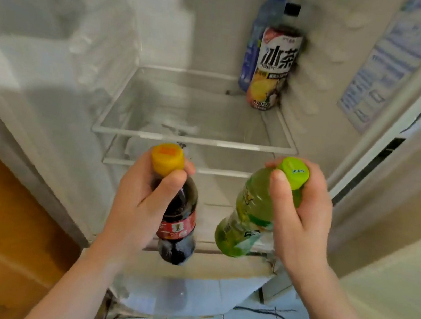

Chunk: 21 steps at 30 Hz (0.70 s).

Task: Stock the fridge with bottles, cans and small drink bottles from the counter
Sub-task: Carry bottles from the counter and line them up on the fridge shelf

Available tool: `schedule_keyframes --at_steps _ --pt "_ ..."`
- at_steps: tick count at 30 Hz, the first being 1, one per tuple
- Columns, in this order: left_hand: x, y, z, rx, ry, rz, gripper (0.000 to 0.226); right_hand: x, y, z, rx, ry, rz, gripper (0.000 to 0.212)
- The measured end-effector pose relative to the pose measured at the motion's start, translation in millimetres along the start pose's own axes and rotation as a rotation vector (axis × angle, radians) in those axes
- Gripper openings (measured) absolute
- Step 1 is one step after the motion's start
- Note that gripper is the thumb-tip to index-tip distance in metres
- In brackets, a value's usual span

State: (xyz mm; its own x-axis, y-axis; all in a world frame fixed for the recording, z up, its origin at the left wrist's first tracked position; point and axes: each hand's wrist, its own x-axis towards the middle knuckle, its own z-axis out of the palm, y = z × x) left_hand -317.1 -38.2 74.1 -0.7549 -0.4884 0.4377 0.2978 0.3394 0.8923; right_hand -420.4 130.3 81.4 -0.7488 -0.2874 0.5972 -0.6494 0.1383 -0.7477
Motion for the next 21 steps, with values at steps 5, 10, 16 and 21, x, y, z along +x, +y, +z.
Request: schedule_keyframes --at_steps 5,10,16,21 --pt "94.2 22.1 -7.4 -0.131 -0.012 0.198 0.015 74.5 -6.8 21.5 0.105 0.198 -0.121 0.029" --pt "163.2 31.0 4.5 -0.162 0.056 0.288 0.015 137.2 -10.0 40.5 0.117 0.275 -0.173 0.007" --pt "216.8 12.1 35.3 -0.125 0.059 0.273 0.019 187.1 11.5 51.2 -0.043 0.23 -0.135 0.017" --pt "250.8 -7.0 59.4 -0.056 0.061 0.206 0.023 211.8 34.4 60.6 -0.077 0.203 -0.089 0.015"
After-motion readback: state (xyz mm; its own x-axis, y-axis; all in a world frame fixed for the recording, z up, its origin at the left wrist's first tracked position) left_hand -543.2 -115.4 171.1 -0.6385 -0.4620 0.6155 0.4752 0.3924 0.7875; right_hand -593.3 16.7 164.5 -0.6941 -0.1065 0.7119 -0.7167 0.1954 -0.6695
